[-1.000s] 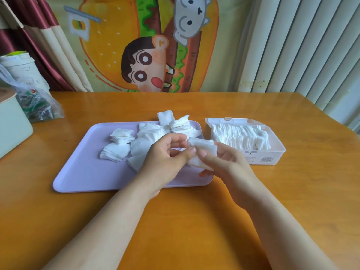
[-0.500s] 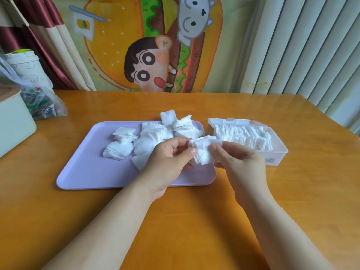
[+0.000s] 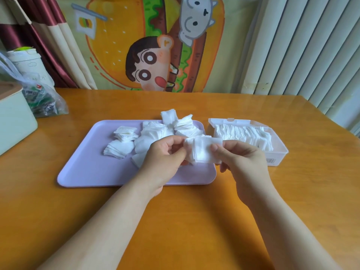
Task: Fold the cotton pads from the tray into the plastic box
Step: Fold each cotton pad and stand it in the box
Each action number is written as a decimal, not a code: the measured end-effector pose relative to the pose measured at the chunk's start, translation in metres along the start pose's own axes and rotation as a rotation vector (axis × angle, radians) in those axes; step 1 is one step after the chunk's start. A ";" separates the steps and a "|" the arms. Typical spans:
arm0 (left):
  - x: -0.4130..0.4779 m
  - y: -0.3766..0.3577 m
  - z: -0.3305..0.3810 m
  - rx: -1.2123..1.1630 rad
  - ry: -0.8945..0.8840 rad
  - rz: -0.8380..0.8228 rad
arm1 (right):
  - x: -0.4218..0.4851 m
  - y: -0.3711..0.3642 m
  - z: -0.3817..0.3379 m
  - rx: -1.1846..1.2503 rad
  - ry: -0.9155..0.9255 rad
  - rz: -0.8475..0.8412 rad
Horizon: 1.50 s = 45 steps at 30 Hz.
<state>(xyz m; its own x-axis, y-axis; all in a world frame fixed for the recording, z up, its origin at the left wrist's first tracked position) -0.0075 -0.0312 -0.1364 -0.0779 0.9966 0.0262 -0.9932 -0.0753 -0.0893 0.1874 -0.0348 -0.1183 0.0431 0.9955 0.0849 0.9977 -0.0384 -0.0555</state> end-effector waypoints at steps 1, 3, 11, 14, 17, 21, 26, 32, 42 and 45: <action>0.000 -0.001 -0.001 0.007 -0.003 -0.021 | -0.001 -0.001 0.000 0.002 -0.020 -0.014; 0.001 -0.002 -0.002 0.022 -0.008 -0.061 | -0.001 -0.002 0.001 -0.009 -0.042 -0.016; -0.001 -0.002 -0.002 -0.002 0.003 -0.132 | -0.002 -0.002 0.000 -0.072 -0.038 0.008; -0.003 -0.003 -0.001 0.010 0.000 -0.179 | -0.002 -0.005 0.000 -0.040 -0.032 -0.016; -0.003 -0.005 0.002 -0.071 0.033 -0.192 | -0.002 -0.006 0.002 -0.014 -0.022 -0.024; -0.004 -0.007 0.005 -0.066 -0.006 -0.183 | -0.002 -0.006 0.002 -0.012 0.007 -0.019; -0.008 -0.010 0.006 0.064 -0.098 -0.122 | -0.006 -0.013 0.000 -0.077 0.051 -0.149; -0.007 -0.007 0.005 0.127 -0.165 -0.019 | -0.005 -0.012 0.004 -0.073 0.021 -0.142; 0.001 0.015 0.008 0.707 -0.270 0.158 | 0.001 0.000 0.008 -0.186 0.087 0.140; 0.000 0.019 0.002 1.008 -0.218 0.057 | 0.002 0.002 0.013 -0.270 0.148 0.192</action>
<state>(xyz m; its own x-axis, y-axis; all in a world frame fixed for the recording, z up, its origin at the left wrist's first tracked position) -0.0268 -0.0324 -0.1362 -0.0415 0.9706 0.2371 -0.5911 -0.2152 0.7774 0.1886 -0.0319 -0.1311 0.2180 0.9453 0.2425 0.9478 -0.2644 0.1784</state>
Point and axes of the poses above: each hand's wrist, its own x-axis towards the middle knuckle, its own y-axis out of the back of the hand, z = x × y, the point moved 3 cm from there along x, towards the middle knuckle
